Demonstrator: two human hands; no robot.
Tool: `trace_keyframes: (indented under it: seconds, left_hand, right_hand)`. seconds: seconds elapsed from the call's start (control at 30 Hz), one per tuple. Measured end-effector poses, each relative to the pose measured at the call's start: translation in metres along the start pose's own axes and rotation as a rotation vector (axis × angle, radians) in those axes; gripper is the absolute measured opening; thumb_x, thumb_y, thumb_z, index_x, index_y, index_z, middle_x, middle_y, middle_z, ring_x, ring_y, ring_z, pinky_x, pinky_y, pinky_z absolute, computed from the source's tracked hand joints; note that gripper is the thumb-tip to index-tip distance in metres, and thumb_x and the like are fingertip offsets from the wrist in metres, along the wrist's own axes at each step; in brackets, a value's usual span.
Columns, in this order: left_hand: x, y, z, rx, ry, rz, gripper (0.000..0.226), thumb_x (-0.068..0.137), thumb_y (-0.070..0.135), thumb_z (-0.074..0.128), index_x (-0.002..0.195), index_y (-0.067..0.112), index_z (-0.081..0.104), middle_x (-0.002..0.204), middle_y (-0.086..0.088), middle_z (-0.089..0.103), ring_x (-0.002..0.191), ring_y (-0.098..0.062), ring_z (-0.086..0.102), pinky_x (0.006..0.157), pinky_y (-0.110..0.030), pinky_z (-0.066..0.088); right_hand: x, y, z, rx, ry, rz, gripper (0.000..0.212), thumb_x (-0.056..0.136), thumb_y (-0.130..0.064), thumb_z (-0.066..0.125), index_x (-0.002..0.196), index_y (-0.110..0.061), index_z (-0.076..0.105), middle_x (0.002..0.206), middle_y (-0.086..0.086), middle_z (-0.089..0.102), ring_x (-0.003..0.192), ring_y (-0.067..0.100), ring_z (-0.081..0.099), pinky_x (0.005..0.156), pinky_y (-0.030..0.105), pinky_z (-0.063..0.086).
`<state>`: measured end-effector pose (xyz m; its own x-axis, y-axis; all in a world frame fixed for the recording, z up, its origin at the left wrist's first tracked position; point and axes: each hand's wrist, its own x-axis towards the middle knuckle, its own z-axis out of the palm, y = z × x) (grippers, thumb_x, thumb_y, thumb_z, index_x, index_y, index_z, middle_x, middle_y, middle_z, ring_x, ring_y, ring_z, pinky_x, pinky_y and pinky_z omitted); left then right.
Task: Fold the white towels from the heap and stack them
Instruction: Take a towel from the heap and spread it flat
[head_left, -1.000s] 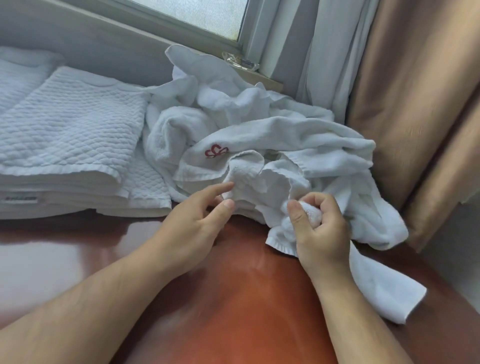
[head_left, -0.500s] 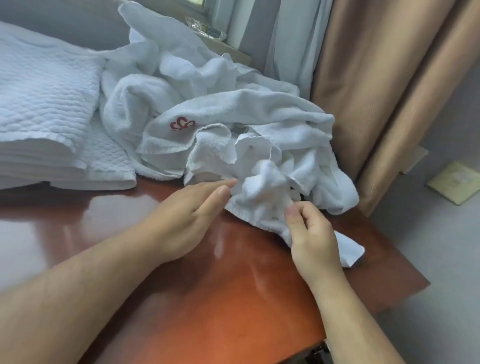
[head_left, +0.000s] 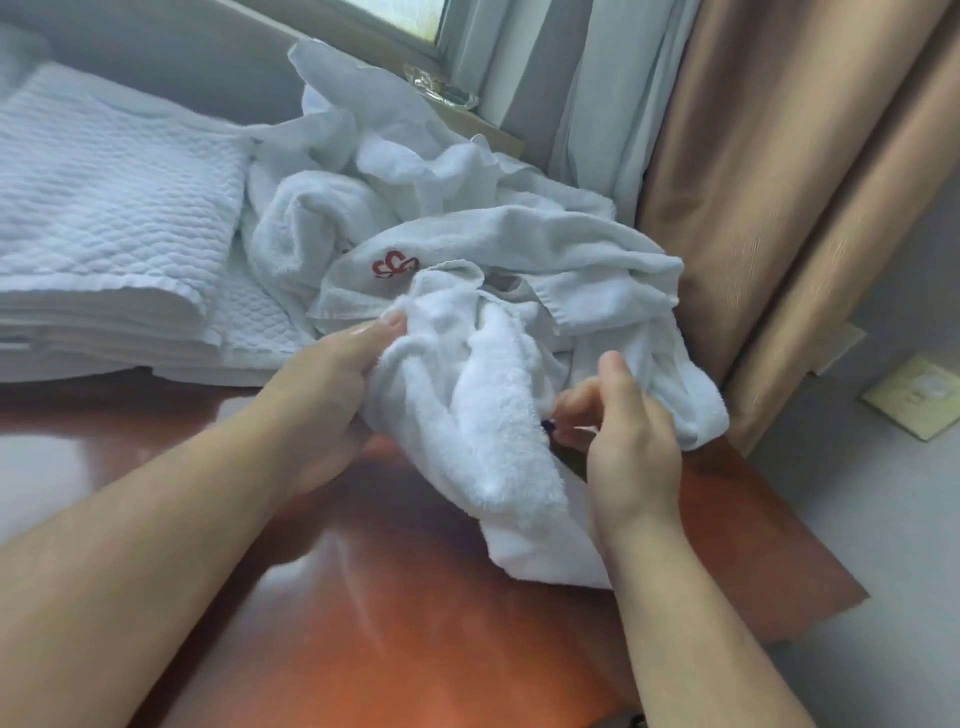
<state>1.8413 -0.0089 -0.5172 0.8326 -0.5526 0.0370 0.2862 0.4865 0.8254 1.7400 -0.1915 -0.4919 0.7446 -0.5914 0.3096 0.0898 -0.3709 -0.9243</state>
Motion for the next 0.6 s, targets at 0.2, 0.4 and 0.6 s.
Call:
trace_keyframes:
  seconds: [0.2, 0.4, 0.6]
  left_hand:
    - [-0.004, 0.029, -0.003, 0.035, -0.081, -0.211, 0.043, 0.092, 0.042, 0.061, 0.121, 0.012, 0.071, 0.125, -0.012, 0.069, 0.097, -0.028, 0.072, 0.081, -0.029, 0.057]
    - [-0.002, 0.027, -0.005, 1.16, 0.036, -0.036, 0.052, 0.06, 0.062, 0.086, 0.102, 0.038, 0.068, 0.093, 0.018, 0.072, 0.09, -0.001, 0.067, 0.08, -0.022, 0.051]
    - [-0.007, 0.034, -0.014, 1.182, -0.116, -0.067, 0.017, 0.068, 0.035, 0.074, 0.085, 0.036, 0.074, 0.074, 0.007, 0.074, 0.068, -0.008, 0.07, 0.065, -0.034, 0.058]
  right_hand:
    - [0.032, 0.037, 0.011, 0.27, -0.059, 0.504, 0.073, 0.101, -0.064, 0.037, 0.132, -0.002, 0.058, 0.122, 0.018, 0.064, 0.098, 0.028, 0.068, 0.08, 0.035, 0.055]
    - [0.06, 0.052, 0.033, 0.097, -0.263, 0.314, 0.049, 0.085, -0.058, 0.067, 0.112, -0.017, 0.071, 0.103, 0.0, 0.077, 0.095, 0.018, 0.075, 0.087, 0.037, 0.06]
    - [0.107, 0.059, 0.041, 0.124, -0.001, 0.552, 0.011, 0.098, -0.022, 0.062, 0.096, -0.012, 0.065, 0.066, 0.005, 0.061, 0.046, 0.013, 0.055, 0.038, 0.021, 0.042]
